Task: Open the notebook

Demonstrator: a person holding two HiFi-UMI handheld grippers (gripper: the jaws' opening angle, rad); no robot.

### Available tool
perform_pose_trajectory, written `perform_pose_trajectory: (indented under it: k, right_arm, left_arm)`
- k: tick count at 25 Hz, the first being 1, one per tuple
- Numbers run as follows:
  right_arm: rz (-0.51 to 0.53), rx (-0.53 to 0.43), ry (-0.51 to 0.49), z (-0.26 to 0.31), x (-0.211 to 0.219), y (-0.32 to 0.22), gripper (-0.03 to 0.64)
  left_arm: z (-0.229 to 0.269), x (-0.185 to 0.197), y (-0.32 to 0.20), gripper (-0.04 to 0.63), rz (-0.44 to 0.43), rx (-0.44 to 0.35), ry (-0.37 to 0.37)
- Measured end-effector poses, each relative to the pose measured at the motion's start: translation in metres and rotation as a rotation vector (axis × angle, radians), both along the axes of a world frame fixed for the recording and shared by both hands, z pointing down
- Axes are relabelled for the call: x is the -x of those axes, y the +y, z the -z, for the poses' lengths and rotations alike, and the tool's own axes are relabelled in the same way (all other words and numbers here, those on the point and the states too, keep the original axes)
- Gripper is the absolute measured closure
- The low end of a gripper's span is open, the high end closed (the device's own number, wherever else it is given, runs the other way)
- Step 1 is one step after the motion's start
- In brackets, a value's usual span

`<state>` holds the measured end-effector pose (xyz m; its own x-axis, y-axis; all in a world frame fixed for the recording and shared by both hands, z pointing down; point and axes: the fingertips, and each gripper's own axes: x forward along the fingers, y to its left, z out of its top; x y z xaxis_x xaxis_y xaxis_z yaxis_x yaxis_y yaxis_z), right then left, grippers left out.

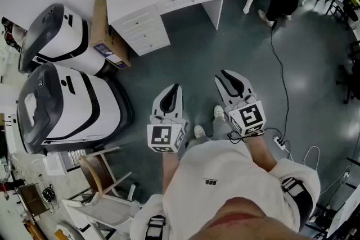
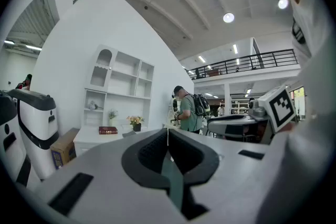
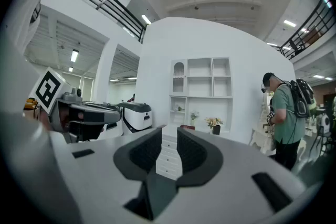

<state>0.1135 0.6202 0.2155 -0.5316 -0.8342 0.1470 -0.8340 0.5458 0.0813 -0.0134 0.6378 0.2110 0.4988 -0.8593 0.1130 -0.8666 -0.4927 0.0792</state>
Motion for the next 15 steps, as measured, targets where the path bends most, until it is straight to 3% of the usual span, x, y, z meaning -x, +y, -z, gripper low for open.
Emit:
perform_pose_trajectory:
  k: [7, 15]
  right_arm:
    - [-0.029, -0.004, -0.052, 0.005, 0.008, 0.004, 0.543]
    - [-0.038, 0.007, -0.04, 0.003, 0.006, -0.027, 0.555]
  left_arm:
    - [0.003, 0.007, 0.004, 0.595, -0.022, -0.007, 0.005]
    - [-0.001, 0.0, -0.033, 0.595, -0.042, -0.001, 0.013]
